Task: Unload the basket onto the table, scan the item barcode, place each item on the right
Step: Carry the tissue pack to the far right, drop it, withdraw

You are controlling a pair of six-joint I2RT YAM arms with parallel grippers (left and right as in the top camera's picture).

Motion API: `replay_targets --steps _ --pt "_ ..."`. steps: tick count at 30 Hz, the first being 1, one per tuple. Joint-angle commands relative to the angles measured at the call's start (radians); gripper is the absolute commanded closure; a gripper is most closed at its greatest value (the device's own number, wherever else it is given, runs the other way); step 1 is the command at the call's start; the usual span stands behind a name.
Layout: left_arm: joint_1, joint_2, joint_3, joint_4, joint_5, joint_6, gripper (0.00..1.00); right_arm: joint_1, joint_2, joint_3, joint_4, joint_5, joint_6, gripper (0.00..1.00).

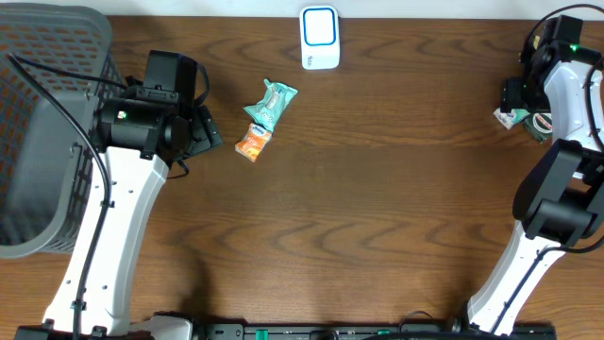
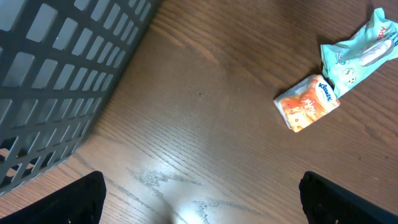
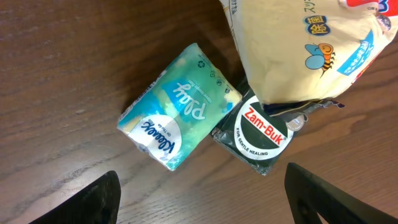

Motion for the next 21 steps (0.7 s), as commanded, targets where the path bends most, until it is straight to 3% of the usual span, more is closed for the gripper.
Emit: replay_targets --steps 1,5,10,12,16,18,21 --pt "0.004 0.004 -0.001 -0.004 -0.013 -0.009 0.02 0.029 -0.04 0.013 0.009 -0.081 0.01 0.22" --pt "0.004 0.004 -0.001 -0.004 -0.013 -0.009 0.03 0.08 -0.101 0.013 0.022 -0.348 0.01 0.25" --pt "0.004 0.004 -0.001 -0.004 -0.013 -0.009 0.02 0.186 -0.147 0.013 0.032 -1.013 0.01 0.28" --pt "0.004 0.004 -0.001 -0.004 -0.013 -0.009 0.02 0.238 -0.135 0.013 0.049 -1.133 0.01 0.31" --pt "0.004 0.004 -0.001 -0.004 -0.013 -0.009 0.03 0.394 -0.104 0.013 0.056 -1.13 0.037 0.43" --pt "0.004 0.004 -0.001 -0.004 -0.013 -0.009 0.02 0.46 -0.092 0.013 0.064 -1.088 0.068 0.44" --pt "0.004 0.004 -0.001 -0.004 -0.014 -0.009 0.03 0.596 -0.072 0.013 0.1 -0.839 0.217 0.44"
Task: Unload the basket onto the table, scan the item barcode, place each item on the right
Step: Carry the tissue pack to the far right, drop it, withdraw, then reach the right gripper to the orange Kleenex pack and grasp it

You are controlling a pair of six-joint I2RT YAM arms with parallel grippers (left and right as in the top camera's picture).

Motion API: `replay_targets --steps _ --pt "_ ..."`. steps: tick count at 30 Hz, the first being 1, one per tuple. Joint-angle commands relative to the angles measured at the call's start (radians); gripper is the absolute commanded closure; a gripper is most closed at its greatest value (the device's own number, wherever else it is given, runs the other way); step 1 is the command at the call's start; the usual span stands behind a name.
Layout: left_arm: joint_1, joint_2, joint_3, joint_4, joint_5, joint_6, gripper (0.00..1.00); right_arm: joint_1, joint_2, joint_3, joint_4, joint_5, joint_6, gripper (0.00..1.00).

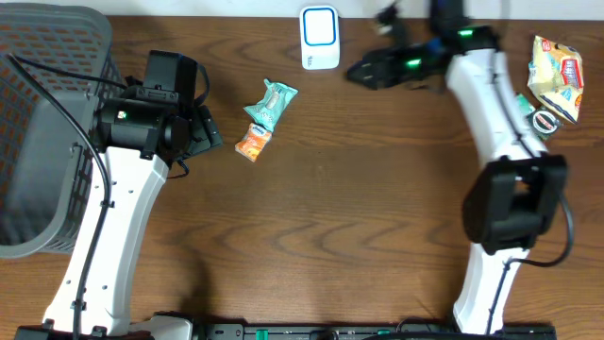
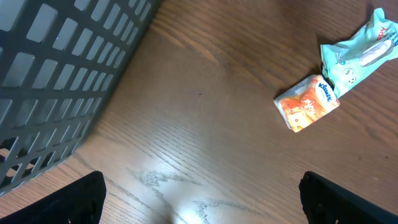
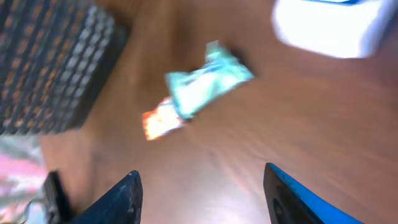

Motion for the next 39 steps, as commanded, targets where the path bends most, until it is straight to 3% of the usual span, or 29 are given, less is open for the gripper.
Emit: replay_targets --steps 1,2,4,10,14,21,26,33,35,39 --pt "0.004 0.004 -0.001 -0.004 -0.013 -0.01 0.03 0.147 0.036 0.008 0.037 0.248 0.185 0.44" --pt "0.004 0.004 -0.001 -0.004 -0.013 -0.01 0.02 0.212 0.051 0.008 0.06 0.391 0.27 0.48" --pt "0.004 0.004 -0.001 -0.004 -0.013 -0.01 0.02 0.289 0.078 0.008 0.095 0.497 0.362 0.52" --pt "0.004 0.004 -0.001 -0.004 -0.013 -0.01 0.02 0.472 0.193 0.008 0.211 0.687 0.534 0.52" --pt "0.004 0.004 -0.001 -0.004 -0.013 -0.01 0.02 0.512 0.244 0.008 0.212 0.71 0.547 0.54" --pt "0.004 0.004 -0.001 -0.004 -0.013 -0.01 0.02 0.511 0.256 0.008 0.037 1.058 0.547 0.56" --pt "0.004 0.004 -0.001 -0.004 -0.013 -0.01 0.02 0.454 0.205 0.008 -0.208 1.229 0.548 0.61" --pt "0.004 0.004 -0.001 -0.004 -0.013 -0.01 0.02 0.42 0.061 0.008 -0.218 1.069 0.537 0.6" --pt "0.004 0.004 -0.001 -0.004 -0.013 -0.01 0.03 0.42 0.026 0.008 -0.151 0.949 0.494 0.47" --pt "0.004 0.004 -0.001 -0.004 -0.013 -0.01 0.02 0.42 0.03 0.008 -0.08 0.803 0.481 0.48"
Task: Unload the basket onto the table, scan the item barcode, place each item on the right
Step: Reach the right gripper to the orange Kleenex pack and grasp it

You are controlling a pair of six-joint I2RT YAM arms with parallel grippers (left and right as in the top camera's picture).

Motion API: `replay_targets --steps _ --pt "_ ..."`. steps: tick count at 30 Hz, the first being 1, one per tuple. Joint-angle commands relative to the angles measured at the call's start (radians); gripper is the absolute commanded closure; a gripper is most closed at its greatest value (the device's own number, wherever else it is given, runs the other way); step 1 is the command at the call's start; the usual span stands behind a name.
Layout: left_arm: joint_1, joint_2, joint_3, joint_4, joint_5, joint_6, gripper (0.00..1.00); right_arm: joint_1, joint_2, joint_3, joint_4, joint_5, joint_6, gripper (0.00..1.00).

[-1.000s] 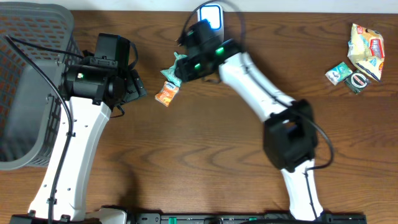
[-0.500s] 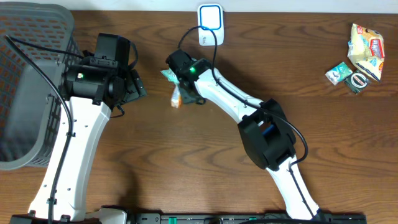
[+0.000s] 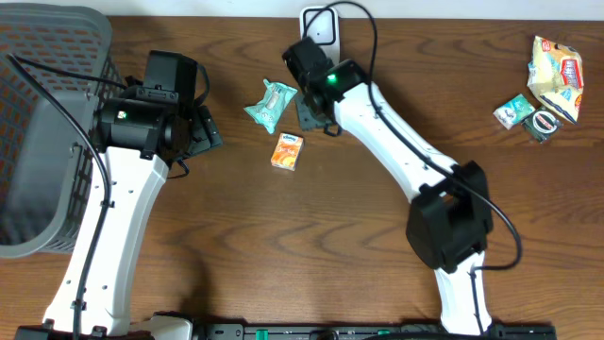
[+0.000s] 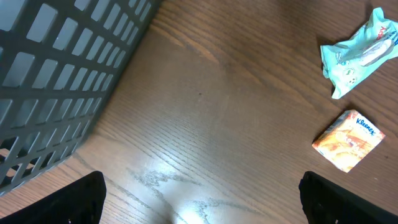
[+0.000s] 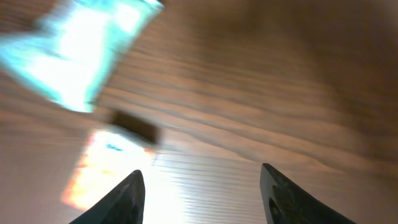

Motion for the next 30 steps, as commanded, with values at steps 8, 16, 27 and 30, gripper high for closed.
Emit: replay_targets --steps 8,16,27,30 --pt "0.004 0.004 -0.001 -0.004 -0.014 -0.01 0.02 0.016 0.127 0.002 0.011 -0.276 0.105 0.6" --pt "0.004 0.004 -0.001 -0.004 -0.013 -0.01 0.02 0.01 0.225 0.002 0.02 -0.376 0.121 0.69" --pt "0.004 0.004 -0.001 -0.004 -0.014 -0.01 0.02 -0.011 0.225 0.002 0.018 -0.42 0.091 0.99" --pt "0.004 0.004 -0.001 -0.004 -0.014 -0.01 0.02 -0.049 0.204 0.002 0.018 -0.525 0.013 0.99"
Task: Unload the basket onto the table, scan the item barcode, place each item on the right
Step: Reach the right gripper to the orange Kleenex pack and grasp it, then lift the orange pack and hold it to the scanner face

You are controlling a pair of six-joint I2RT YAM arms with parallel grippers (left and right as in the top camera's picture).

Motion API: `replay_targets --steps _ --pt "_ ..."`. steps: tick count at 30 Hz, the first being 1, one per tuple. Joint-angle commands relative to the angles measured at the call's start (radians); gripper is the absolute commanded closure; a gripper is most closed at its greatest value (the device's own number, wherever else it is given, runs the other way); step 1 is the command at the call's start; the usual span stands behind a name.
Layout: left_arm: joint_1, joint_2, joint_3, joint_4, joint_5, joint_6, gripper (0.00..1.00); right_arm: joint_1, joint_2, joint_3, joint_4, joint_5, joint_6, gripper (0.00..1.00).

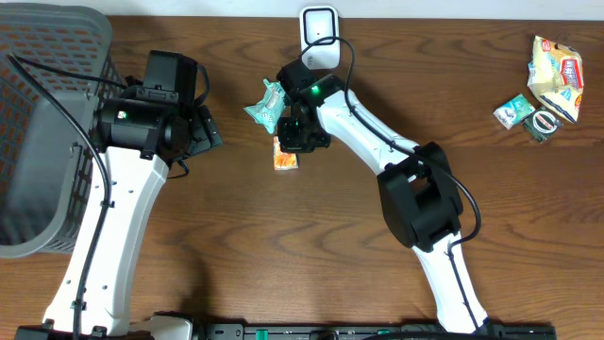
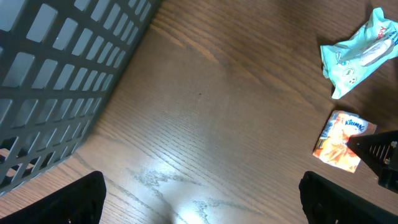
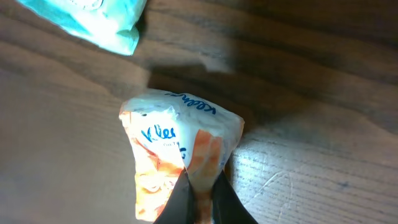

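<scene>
The orange Kleenex tissue pack [image 1: 285,157] lies on the wood table just below the teal packet [image 1: 267,104]. My right gripper [image 3: 202,194] is shut on it, pinching its crumpled wrapper [image 3: 168,149] between both fingers [image 3: 184,200]. From the left wrist view the pack [image 2: 339,140] shows with the right gripper's dark tip [image 2: 379,149] against it. The white and blue barcode scanner [image 1: 320,26] stands at the table's back edge. My left gripper [image 2: 202,208] hovers open over bare wood left of the pack, holding nothing.
A grey mesh basket [image 1: 42,123] fills the left end of the table. At the far right lie a yellow snack bag [image 1: 555,64], a teal Kleenex pack [image 1: 511,111] and a round tin [image 1: 545,121]. The teal packet [image 3: 93,18] lies close above the gripped pack.
My right gripper, open and blurred beside the teal packet, is now down on the orange pack and shut on it. The pack has turned slightly. The left arm is unchanged.
My right gripper was open over the items at the far right while the orange pack touched the teal packet. It then was near the scanner. Later the pack lay further right, apart from the packet. Now the gripper is shut on it.
</scene>
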Motion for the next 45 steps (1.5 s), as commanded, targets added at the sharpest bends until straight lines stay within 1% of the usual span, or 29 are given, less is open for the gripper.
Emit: replay_targets --steps 1,2,4,6,7,8,9,10,12,14,20,31,34,36,38,39,40,41,43,44,45 --pt "0.004 0.004 -0.001 -0.004 -0.013 -0.009 0.03 -0.07 -0.022 -0.002 -0.003 -0.173 -0.131 0.99" --pt "0.004 0.004 -0.001 -0.004 -0.013 -0.009 0.02 -0.122 -0.052 -0.002 0.004 -0.315 -0.22 0.99" --pt "0.004 0.004 -0.001 -0.004 -0.013 -0.009 0.02 -0.178 -0.079 -0.002 0.013 -0.483 -0.315 0.99" --pt "0.004 0.004 -0.001 -0.004 -0.013 -0.009 0.02 -0.245 -0.101 -0.002 0.016 -0.711 -0.438 0.99" --pt "0.004 0.004 -0.001 -0.004 -0.013 -0.009 0.02 -0.287 -0.105 -0.002 0.014 -0.874 -0.512 0.99" --pt "0.004 0.004 -0.001 -0.004 -0.013 -0.009 0.02 -0.322 -0.107 -0.002 0.005 -0.993 -0.562 0.99" --pt "0.004 0.004 -0.001 -0.004 -0.013 -0.009 0.03 -0.343 -0.107 -0.002 -0.004 -1.056 -0.592 0.99" --pt "0.004 0.004 -0.001 -0.004 -0.013 -0.009 0.02 -0.392 -0.106 -0.002 -0.034 -1.162 -0.647 0.99" --pt "0.004 0.004 -0.001 -0.004 -0.013 -0.009 0.02 -0.44 -0.106 -0.002 -0.063 -1.243 -0.702 0.99" --pt "0.004 0.004 -0.001 -0.004 -0.013 -0.009 0.02 -0.478 -0.106 -0.002 -0.062 -1.287 -0.715 0.99" --pt "0.004 0.004 -0.001 -0.004 -0.013 -0.009 0.02 -0.543 -0.106 -0.002 -0.061 -1.287 -0.713 0.99" --pt "0.004 0.004 -0.001 -0.004 -0.013 -0.009 0.02 -0.549 -0.106 -0.002 -0.056 -1.265 -0.713 0.99" --pt "0.004 0.004 -0.001 -0.004 -0.013 -0.009 0.02 -0.547 -0.106 -0.002 -0.057 -1.222 -0.713 0.99" --pt "0.004 0.004 -0.001 -0.004 -0.013 -0.009 0.02 -0.534 -0.106 -0.002 -0.073 -1.111 -0.712 0.99" --pt "0.004 0.004 -0.001 -0.004 -0.013 -0.009 0.02 -0.498 -0.106 -0.002 -0.103 -0.806 -0.688 0.99" --pt "0.004 0.004 -0.001 -0.004 -0.013 -0.009 0.02 -0.482 -0.106 -0.002 -0.106 -0.674 -0.651 0.99" --pt "0.004 0.004 -0.001 -0.004 -0.013 -0.009 0.02 -0.454 -0.107 -0.002 -0.096 -0.448 -0.574 0.99" --pt "0.004 0.004 -0.001 -0.004 -0.013 -0.009 0.02 -0.439 -0.107 0.001 -0.088 -0.355 -0.552 0.99" --pt "0.004 0.004 -0.001 -0.004 -0.013 -0.009 0.03 -0.397 -0.111 0.031 -0.075 -0.068 -0.542 0.99" --pt "0.004 0.004 -0.001 -0.004 -0.013 -0.009 0.02 -0.38 -0.112 0.049 -0.068 0.035 -0.543 0.99" --pt "0.004 0.004 -0.001 -0.004 -0.013 -0.009 0.02 -0.351 -0.112 0.072 -0.034 0.196 -0.544 0.99"
